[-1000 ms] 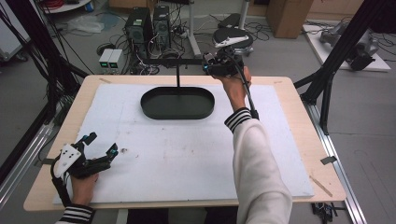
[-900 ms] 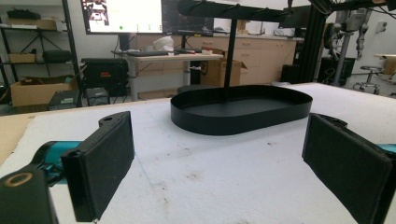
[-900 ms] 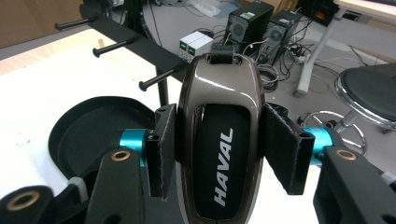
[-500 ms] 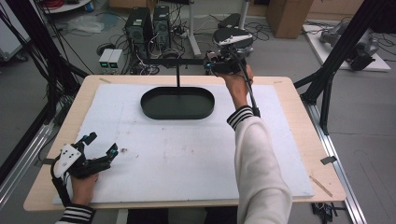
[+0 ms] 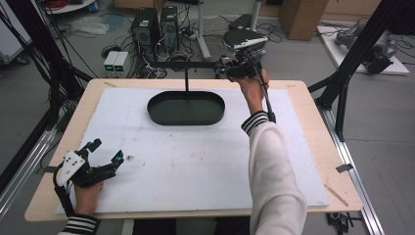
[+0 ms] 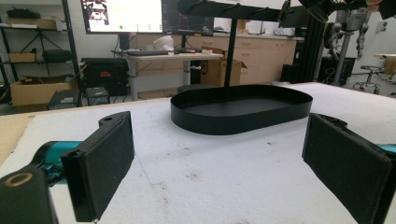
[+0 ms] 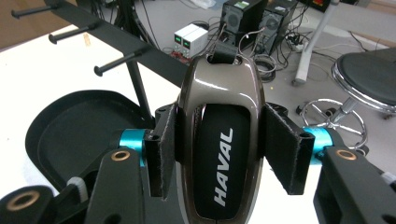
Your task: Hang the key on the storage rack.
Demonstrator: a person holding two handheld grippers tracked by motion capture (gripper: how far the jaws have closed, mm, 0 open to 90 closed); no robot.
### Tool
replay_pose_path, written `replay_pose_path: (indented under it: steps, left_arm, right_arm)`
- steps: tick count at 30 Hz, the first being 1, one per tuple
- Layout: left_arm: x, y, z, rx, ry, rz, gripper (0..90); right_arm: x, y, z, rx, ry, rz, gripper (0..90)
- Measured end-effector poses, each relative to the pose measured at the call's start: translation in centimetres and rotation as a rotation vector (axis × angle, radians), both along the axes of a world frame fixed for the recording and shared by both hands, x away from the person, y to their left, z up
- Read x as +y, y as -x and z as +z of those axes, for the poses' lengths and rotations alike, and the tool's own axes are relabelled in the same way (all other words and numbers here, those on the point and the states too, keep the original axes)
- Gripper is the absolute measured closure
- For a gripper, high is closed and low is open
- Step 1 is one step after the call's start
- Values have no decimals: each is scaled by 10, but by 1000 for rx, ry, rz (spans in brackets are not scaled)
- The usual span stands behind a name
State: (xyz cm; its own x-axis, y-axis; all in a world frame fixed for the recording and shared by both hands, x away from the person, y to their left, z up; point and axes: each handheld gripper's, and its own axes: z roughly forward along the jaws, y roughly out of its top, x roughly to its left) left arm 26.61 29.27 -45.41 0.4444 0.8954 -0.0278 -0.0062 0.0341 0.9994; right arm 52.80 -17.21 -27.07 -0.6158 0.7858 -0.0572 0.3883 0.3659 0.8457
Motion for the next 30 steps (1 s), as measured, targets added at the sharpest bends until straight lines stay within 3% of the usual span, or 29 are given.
replay_pose_path:
  steps: [8, 11, 13, 25, 28, 29, 30]
  left_arm:
    - [0, 0, 0, -1, 0, 1, 96]
    - [0, 0, 0, 1, -3, 1, 96]
    - [0, 0, 0, 1, -4, 1, 96]
    - [-1, 0, 0, -4, -2, 1, 96]
    - [-1, 0, 0, -3, -1, 1, 96]
    - [-1, 0, 0, -4, -1, 1, 96]
    - [-1, 0, 0, -4, -2, 0, 96]
  right_arm:
    - [-12, 0, -8, 31, 18, -2, 479]
    - [-17, 2, -13, 8, 17, -2, 479]
    - [-23, 2, -20, 43, 14, -8, 478]
    - [-28, 1, -28, 90, 15, -1, 478]
    - [-30, 4, -35, 53, 6, -1, 478]
    - [-32, 2, -41, 95, -6, 3, 478]
    - [-32, 2, -41, 95, -6, 3, 478]
